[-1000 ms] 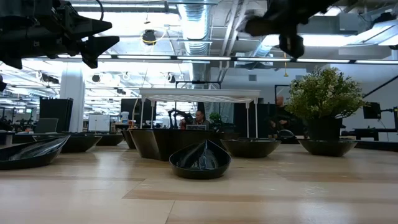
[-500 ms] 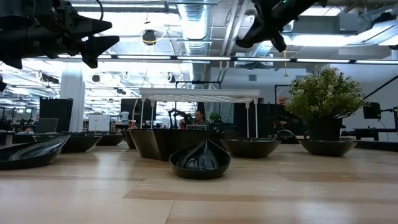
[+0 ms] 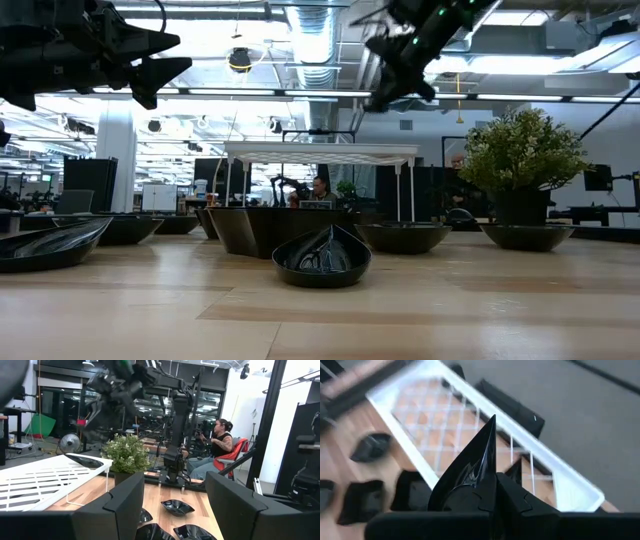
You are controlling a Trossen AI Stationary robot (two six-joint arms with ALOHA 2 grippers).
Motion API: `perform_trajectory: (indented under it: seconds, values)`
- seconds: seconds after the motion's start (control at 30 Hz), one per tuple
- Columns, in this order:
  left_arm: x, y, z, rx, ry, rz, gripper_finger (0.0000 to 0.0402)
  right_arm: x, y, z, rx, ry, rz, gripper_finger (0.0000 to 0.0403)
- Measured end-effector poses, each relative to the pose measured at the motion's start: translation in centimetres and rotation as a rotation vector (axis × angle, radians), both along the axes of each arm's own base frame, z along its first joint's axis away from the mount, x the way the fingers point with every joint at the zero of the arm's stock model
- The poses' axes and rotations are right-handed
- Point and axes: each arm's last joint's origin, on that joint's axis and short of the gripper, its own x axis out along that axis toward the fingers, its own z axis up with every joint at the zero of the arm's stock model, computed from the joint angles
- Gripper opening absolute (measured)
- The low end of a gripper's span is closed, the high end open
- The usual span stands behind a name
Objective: Pick & Place Mini shaped plates
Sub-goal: Stack the drop-shaped plate on top of the other drop-shaped plate on the shelf
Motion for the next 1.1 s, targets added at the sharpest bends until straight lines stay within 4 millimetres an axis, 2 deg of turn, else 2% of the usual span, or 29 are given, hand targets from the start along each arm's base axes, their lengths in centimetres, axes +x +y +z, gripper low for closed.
perform_trajectory:
  seconds: [0.17,0.5,1.1]
  values:
    - [0.0,0.0,0.0,0.000,0.000,0.001,0.0214,0.4,-1.2,-1.7,0.035,0.057,-0.020,0.0001]
    - [0.0,0.0,0.0,0.000,0.000,0.001,0.0214,-0.2,-1.2,-2.3,0.075,0.122,-0.031,0.0001]
    - [0.0,0.0,0.0,0.000,0.000,0.000,0.0214,0.1,-1.1,-2.1,0.039,0.123,0.003,0.0001]
